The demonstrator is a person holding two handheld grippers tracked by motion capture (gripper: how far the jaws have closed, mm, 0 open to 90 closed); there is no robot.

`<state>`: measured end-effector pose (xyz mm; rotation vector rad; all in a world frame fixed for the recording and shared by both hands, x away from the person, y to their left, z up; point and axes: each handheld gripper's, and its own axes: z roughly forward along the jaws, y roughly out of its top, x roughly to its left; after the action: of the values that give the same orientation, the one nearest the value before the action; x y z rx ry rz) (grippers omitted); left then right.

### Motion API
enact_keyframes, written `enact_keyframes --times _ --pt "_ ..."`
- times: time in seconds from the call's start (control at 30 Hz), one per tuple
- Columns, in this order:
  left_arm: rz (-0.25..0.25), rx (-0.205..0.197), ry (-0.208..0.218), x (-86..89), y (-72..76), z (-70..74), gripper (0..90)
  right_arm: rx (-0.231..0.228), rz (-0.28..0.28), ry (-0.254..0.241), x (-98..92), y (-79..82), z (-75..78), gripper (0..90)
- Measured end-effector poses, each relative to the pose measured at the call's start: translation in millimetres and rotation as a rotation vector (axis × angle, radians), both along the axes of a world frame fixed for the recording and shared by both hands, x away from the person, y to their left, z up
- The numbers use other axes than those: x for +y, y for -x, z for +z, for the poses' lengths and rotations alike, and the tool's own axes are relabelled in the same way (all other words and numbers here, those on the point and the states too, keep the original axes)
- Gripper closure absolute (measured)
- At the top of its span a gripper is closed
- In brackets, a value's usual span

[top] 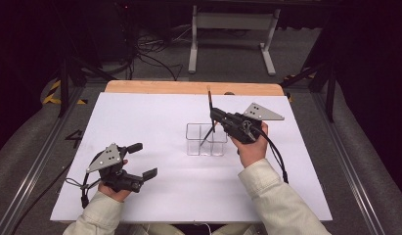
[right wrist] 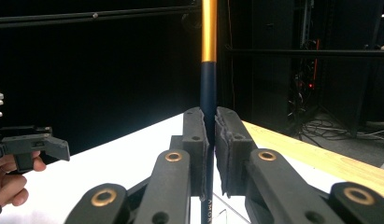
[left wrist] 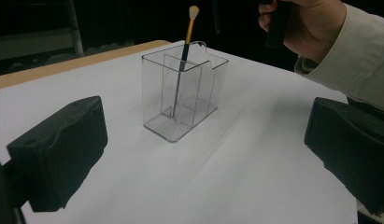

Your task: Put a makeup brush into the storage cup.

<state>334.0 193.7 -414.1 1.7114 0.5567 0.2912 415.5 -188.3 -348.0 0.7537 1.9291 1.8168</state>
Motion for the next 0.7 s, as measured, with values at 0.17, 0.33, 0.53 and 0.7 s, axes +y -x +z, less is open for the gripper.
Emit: enact_keyframes --times 0.17,0.33,0.53,0.7 --pt "-0.001 -0.002 0.001 -0.4 -0.5 0.0 0.2 0.004 0.000 -0.001 6.1 -2.7 -1.9 83.1" --pt "-0.004 0.001 0.000 -0.4 -0.9 0.0 0.2 0.020 -0.004 -0.010 10.0 -7.1 -7.4 83.1" --pt "-0.007 0.002 -0.001 -0.2 -1.3 -0.1 0.2 0.039 -0.019 0.004 12.3 -11.9 -13.8 83.2" --pt "-0.004 0.000 0.003 -0.2 -1.2 -0.2 0.2 0.059 -0.023 0.023 14.2 -14.7 -21.6 83.1"
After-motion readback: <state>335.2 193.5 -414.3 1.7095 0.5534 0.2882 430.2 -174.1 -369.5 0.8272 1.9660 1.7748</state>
